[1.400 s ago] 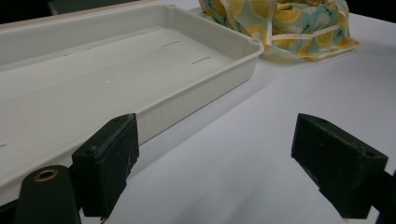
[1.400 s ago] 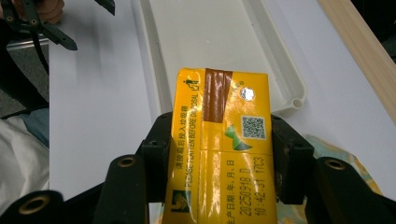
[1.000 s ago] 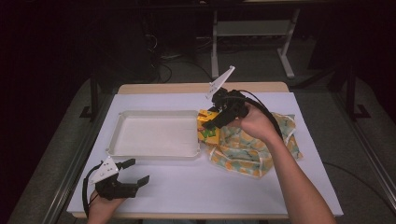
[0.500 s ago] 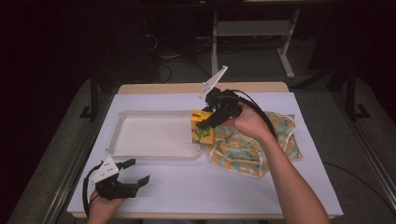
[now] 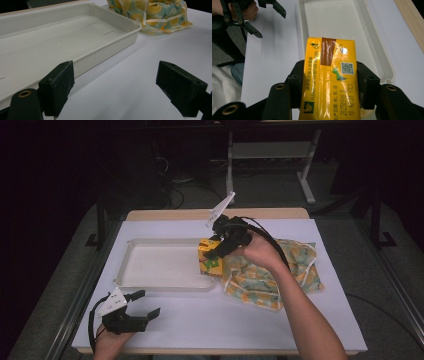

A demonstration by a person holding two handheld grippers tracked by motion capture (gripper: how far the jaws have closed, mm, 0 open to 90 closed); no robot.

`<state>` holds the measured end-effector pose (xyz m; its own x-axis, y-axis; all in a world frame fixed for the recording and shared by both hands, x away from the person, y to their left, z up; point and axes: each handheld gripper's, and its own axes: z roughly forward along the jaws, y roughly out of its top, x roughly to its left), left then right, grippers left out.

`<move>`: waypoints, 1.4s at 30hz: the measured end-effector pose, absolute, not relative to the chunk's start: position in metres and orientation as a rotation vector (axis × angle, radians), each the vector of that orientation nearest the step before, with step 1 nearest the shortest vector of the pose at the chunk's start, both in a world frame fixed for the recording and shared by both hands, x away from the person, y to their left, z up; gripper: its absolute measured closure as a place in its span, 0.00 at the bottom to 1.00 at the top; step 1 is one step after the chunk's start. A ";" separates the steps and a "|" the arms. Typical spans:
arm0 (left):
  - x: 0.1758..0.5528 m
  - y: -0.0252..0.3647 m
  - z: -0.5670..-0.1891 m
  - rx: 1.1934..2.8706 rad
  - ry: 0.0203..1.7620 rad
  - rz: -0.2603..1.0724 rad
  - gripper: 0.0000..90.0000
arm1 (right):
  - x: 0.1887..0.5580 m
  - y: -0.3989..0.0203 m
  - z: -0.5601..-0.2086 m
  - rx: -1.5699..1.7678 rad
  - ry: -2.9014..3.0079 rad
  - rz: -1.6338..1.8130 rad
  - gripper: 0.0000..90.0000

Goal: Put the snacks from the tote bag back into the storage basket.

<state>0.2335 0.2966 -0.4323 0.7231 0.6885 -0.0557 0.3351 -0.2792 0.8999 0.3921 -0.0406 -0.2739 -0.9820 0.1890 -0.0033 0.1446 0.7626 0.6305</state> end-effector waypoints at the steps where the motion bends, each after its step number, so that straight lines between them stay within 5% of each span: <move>1: 0.233 0.297 -0.432 1.884 0.792 0.425 0.16 | 0.393 -0.040 -0.274 0.267 2.885 1.022 0.55; 42: 0.234 0.296 -0.433 1.878 0.790 0.420 0.16 | 0.400 -0.005 -0.286 0.230 2.913 1.035 0.55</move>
